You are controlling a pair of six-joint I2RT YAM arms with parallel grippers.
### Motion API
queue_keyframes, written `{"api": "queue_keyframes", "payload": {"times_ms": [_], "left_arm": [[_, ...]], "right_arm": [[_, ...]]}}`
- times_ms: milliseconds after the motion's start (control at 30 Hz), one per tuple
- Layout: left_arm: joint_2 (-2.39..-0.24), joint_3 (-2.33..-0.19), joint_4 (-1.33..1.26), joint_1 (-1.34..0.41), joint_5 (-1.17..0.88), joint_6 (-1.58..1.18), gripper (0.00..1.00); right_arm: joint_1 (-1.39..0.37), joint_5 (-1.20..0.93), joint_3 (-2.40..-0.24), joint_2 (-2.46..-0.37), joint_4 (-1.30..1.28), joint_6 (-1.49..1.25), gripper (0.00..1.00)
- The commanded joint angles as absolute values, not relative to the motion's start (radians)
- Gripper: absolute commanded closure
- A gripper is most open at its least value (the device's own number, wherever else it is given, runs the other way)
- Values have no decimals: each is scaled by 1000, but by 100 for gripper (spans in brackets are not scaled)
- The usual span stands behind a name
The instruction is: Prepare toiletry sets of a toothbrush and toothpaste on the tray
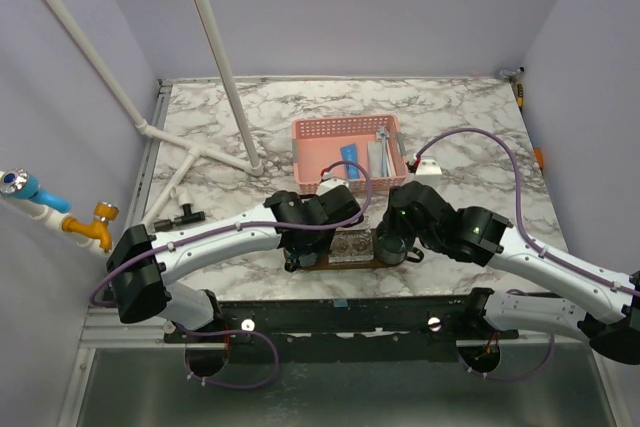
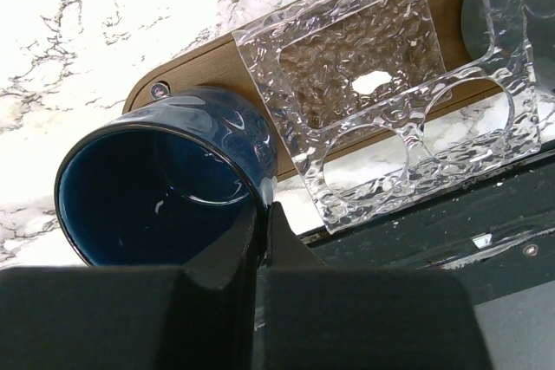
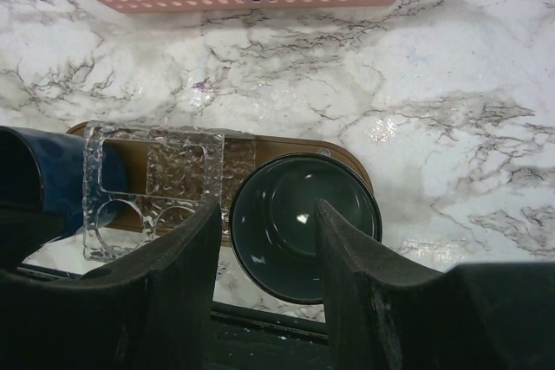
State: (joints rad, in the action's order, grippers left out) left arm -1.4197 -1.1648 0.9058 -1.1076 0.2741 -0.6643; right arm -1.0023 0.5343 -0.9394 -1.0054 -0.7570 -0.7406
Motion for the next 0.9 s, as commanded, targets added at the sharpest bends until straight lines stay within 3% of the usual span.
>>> {"api": "queue_keyframes", "payload": {"times_ms": [0,867], "left_arm": [[-1401,-1150,897,-1123,281,-684,100],[-1458,-1175,890,-1125,308,-667,100]], "right_arm": [[-1008,549,-923,-994,-759,-759,50],[-1008,538,-914,-998,-754,-767,50]]}}
